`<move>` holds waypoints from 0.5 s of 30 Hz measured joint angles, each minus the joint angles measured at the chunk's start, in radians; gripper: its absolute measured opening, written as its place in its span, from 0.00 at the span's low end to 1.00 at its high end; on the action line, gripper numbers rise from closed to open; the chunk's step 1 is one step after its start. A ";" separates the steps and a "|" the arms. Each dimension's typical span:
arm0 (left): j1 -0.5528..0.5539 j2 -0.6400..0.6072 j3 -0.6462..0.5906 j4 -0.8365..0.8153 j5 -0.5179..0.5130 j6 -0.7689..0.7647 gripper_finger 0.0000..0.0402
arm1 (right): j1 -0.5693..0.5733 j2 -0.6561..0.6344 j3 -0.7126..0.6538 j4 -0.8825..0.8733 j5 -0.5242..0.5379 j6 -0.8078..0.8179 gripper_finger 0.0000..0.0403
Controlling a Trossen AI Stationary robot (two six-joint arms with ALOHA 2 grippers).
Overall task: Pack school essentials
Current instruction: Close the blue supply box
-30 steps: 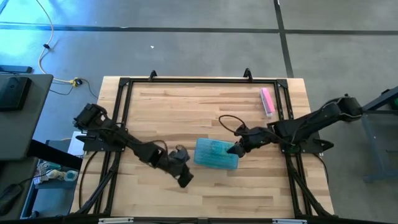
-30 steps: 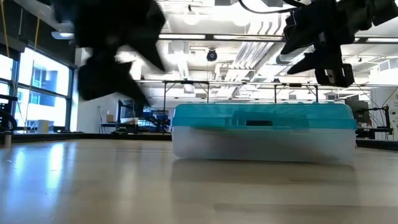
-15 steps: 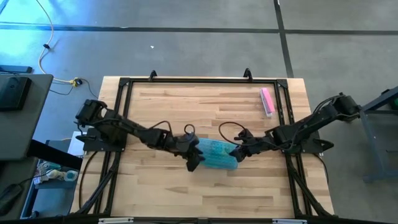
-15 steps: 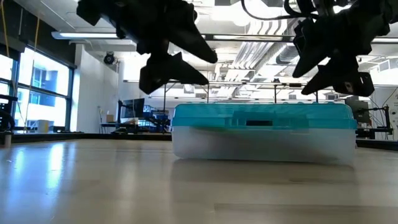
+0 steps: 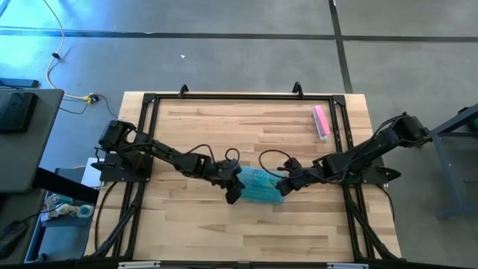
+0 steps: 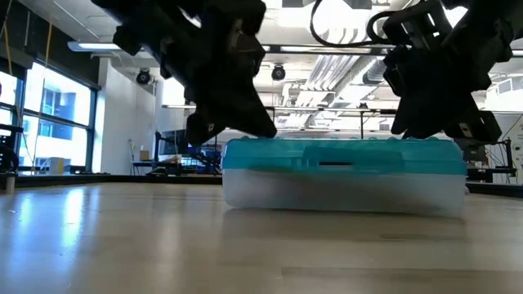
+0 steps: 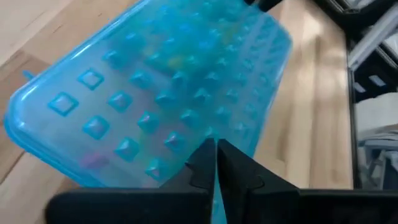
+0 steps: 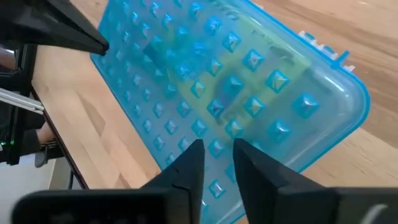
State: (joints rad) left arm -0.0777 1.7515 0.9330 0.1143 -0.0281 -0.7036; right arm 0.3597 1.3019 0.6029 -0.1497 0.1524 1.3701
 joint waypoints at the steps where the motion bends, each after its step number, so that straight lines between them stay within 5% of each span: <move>1: 0.003 0.006 -0.001 0.000 -0.003 -0.007 0.01 | -0.001 0.000 0.000 -0.001 -0.001 0.003 0.18; 15: 0.016 0.017 0.002 -0.039 -0.011 -0.076 0.01 | -0.156 0.020 0.002 -0.008 -0.072 -0.094 0.01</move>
State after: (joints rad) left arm -0.0616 1.7687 0.9352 0.0756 -0.0393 -0.7795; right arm 0.2040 1.3215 0.6048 -0.1574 0.0805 1.2763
